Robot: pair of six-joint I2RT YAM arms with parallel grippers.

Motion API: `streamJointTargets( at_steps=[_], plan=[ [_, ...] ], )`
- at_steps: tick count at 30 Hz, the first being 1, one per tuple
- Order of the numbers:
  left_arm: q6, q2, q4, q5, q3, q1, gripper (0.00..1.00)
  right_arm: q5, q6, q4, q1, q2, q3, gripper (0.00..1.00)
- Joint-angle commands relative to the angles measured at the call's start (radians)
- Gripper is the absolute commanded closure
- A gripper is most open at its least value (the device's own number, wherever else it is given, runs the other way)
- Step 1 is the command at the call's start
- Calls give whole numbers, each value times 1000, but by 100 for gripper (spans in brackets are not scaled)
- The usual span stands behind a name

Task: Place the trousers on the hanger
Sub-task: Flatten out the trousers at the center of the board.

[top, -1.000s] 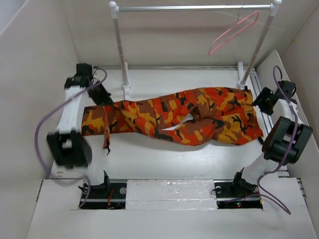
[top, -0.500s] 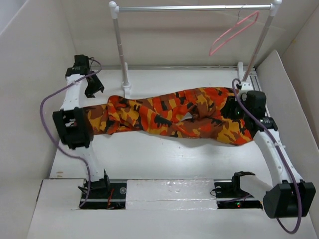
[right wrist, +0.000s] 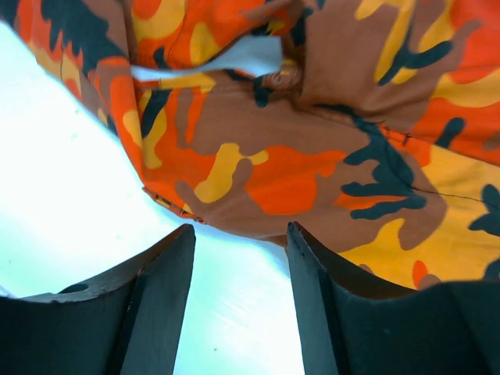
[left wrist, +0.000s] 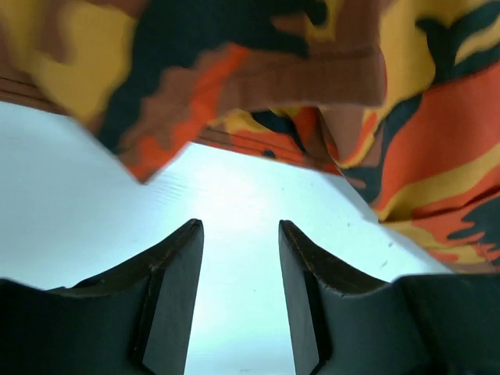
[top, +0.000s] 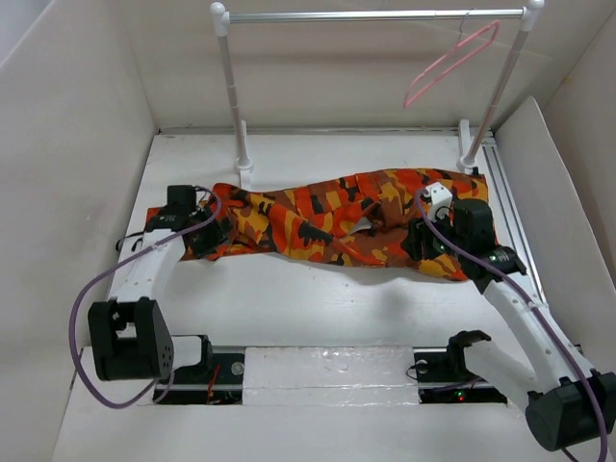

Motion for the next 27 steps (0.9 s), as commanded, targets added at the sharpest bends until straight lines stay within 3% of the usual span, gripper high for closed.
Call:
streamJointTargets(
  at_steps=[1,4,9,17,20,21,22,27],
  plan=[
    [-34,16,116,37,8,-97,60,-58,-65,-15,11,28,43,43],
    [-51,75,113,-93,91,-209,54,-68,-60,-10,29,42,33,42],
    [-30,215,104,-247,206,-209,53,-60,-45,-22,61,20,21,42],
    [19,419,76,-347,335,-209,55,-55,-36,-55,80,-18,21,42],
    [27,453,73,-343,371,-209,65,-49,-37,-65,99,-26,20,42],
    [21,445,64,-343,376,-209,86,-45,-36,-67,100,-27,14,42],
    [10,424,41,-335,390,-209,100,-42,-34,-67,110,-35,6,42],
    [-14,269,-105,-301,407,-209,100,-48,-40,-59,130,-43,-11,42]
  ],
)
